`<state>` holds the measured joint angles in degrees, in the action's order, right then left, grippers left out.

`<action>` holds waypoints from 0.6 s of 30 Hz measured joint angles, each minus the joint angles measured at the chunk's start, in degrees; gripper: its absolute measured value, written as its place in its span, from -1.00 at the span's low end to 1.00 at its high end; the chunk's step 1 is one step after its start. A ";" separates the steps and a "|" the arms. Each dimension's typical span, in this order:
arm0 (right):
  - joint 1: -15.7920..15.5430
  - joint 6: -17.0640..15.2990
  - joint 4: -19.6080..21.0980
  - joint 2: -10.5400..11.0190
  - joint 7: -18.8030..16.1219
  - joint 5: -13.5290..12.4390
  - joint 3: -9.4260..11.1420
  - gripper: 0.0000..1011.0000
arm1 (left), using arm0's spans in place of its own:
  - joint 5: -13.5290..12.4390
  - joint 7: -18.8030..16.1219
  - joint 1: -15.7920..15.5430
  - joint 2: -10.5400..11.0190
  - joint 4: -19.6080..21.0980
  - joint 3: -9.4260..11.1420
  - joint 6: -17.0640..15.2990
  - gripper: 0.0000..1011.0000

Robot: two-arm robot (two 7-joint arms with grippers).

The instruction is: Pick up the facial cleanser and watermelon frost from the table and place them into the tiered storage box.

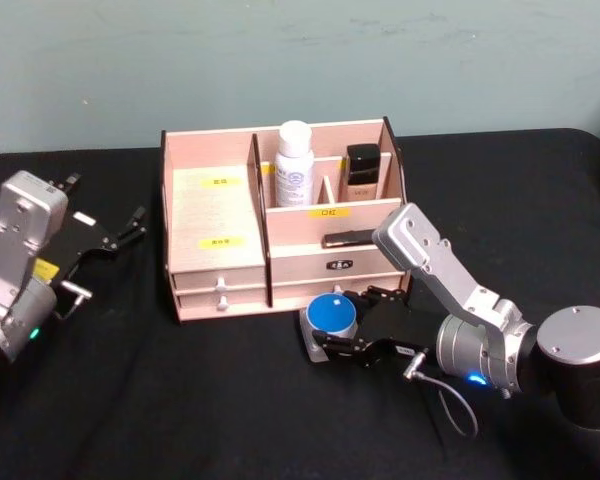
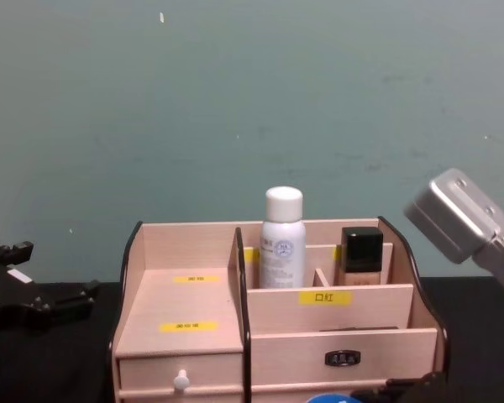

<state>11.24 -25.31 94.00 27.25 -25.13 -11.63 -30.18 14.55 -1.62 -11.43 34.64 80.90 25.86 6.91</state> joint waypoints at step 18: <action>0.00 0.00 0.01 0.00 0.00 -0.09 0.00 0.42 | 0.00 0.00 0.00 0.00 0.00 0.00 0.00 1.00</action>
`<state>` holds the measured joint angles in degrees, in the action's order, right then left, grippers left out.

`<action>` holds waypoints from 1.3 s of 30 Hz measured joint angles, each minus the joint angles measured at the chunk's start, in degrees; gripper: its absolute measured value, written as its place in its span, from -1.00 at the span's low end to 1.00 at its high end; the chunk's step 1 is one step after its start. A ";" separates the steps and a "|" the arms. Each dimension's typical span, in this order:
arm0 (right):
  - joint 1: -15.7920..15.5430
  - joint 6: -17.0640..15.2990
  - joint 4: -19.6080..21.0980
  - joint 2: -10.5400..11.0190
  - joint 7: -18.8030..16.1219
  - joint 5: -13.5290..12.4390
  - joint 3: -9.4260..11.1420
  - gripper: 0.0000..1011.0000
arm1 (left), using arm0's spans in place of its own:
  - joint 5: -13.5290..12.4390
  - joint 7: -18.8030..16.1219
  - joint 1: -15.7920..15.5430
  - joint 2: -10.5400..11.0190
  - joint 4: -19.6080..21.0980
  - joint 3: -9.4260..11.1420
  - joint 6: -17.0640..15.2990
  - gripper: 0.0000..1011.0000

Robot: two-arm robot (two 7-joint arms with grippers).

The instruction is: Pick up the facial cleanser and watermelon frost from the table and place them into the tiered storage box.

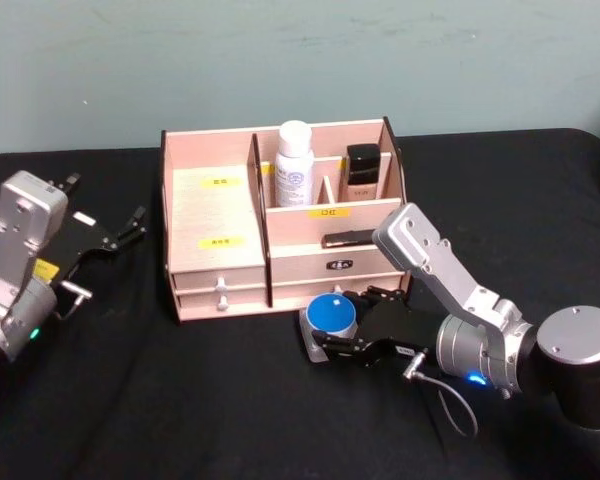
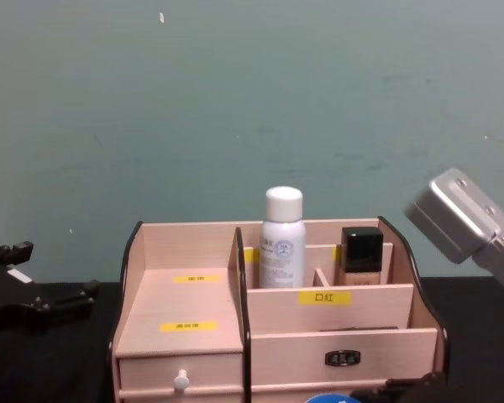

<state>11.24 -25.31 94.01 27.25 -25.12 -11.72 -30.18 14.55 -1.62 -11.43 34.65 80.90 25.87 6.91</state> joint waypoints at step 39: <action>1.35 -0.29 7.51 1.38 -3.09 -4.72 0.31 0.42 | 0.00 0.00 0.00 0.00 0.00 0.00 0.00 1.00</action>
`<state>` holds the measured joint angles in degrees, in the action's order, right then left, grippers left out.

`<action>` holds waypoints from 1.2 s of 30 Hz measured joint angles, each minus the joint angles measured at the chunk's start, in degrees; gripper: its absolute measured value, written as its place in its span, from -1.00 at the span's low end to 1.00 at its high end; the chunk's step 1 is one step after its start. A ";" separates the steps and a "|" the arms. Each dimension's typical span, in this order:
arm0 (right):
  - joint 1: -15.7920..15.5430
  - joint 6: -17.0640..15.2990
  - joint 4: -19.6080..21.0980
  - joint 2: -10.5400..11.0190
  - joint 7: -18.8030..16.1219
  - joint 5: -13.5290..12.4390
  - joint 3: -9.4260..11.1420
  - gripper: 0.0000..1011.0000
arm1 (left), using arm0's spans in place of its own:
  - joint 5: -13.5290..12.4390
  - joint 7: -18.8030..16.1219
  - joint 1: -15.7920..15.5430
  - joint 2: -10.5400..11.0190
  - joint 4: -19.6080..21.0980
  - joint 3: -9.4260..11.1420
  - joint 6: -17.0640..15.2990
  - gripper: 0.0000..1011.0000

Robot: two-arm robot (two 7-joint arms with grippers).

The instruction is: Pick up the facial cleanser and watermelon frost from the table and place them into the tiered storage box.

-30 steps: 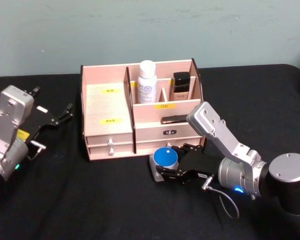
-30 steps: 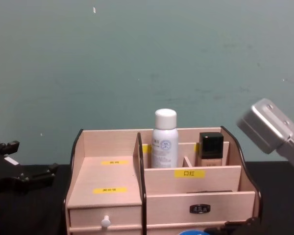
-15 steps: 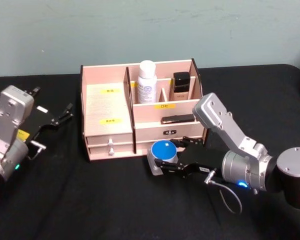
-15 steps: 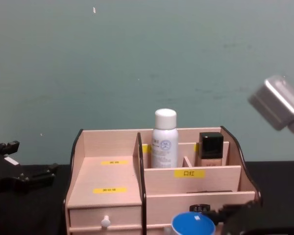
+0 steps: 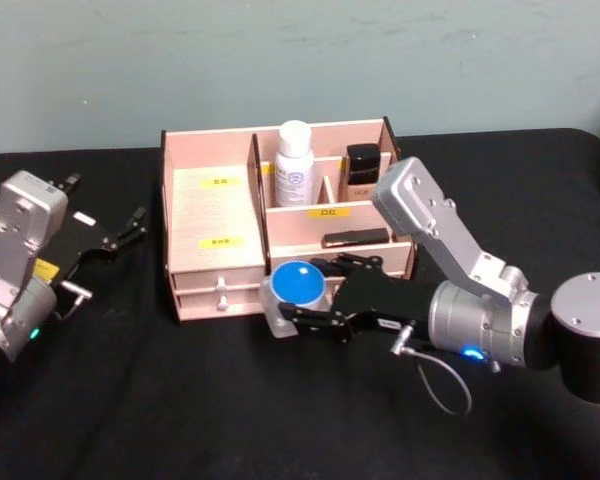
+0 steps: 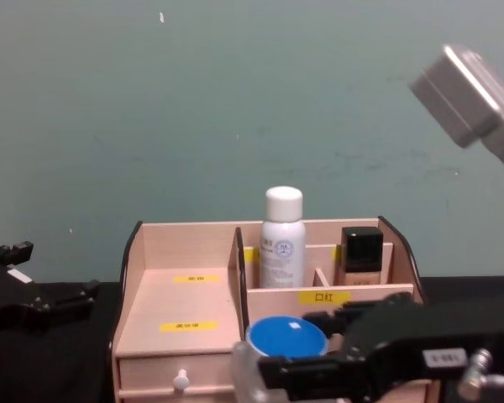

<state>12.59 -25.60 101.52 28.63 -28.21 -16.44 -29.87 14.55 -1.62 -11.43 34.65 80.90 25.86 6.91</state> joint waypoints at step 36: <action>16.35 -0.66 -16.90 -14.47 3.14 5.14 -7.06 0.42 | 0.00 0.00 0.00 0.00 0.00 0.00 0.00 1.00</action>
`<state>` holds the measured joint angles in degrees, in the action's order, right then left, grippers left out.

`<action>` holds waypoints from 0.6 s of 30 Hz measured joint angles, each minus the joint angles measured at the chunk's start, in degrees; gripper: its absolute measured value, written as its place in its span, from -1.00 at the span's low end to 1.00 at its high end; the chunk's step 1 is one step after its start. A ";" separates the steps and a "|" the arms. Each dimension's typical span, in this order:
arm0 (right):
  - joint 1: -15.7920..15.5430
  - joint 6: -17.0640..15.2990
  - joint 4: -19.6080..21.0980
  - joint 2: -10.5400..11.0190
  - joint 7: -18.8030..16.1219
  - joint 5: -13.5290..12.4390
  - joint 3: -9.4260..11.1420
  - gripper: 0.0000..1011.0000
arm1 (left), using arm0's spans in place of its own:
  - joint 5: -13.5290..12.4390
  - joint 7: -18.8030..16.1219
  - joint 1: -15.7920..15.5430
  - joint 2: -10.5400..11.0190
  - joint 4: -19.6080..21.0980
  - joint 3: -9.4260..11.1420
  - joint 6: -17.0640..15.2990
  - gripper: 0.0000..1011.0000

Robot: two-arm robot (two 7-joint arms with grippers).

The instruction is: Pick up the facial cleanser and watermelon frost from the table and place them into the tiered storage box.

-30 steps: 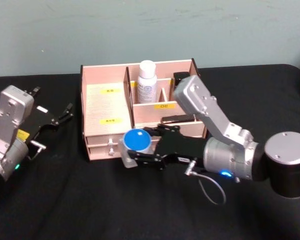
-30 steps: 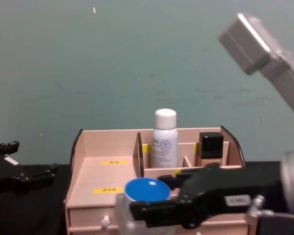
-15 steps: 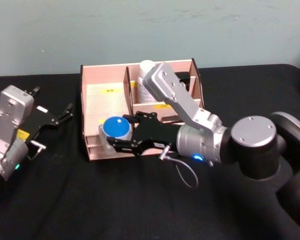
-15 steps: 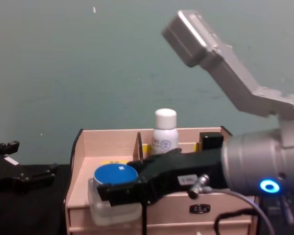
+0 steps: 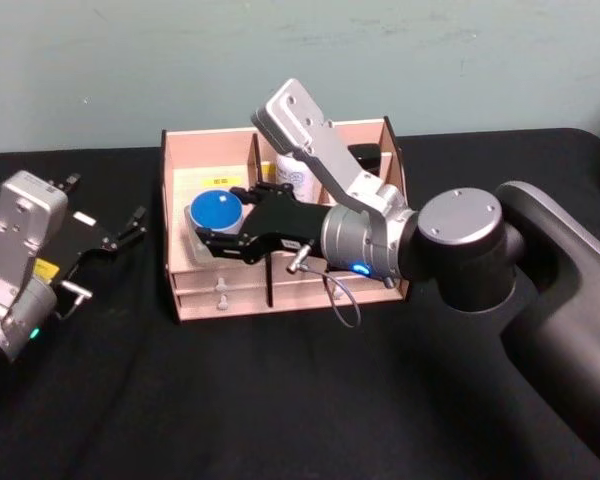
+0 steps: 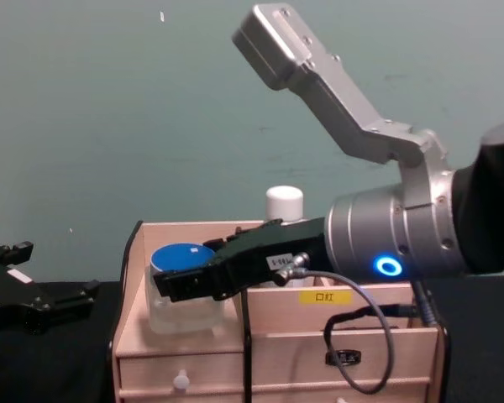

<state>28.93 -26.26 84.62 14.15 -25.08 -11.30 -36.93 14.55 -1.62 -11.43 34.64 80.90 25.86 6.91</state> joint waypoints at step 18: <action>1.70 0.35 -4.80 -3.16 1.00 2.28 1.31 0.42 | -0.01 0.00 0.00 0.00 0.00 0.00 0.00 1.00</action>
<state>30.64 -25.91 79.82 10.99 -24.08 -9.02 -35.62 14.55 -1.62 -11.43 34.65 80.90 25.86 6.91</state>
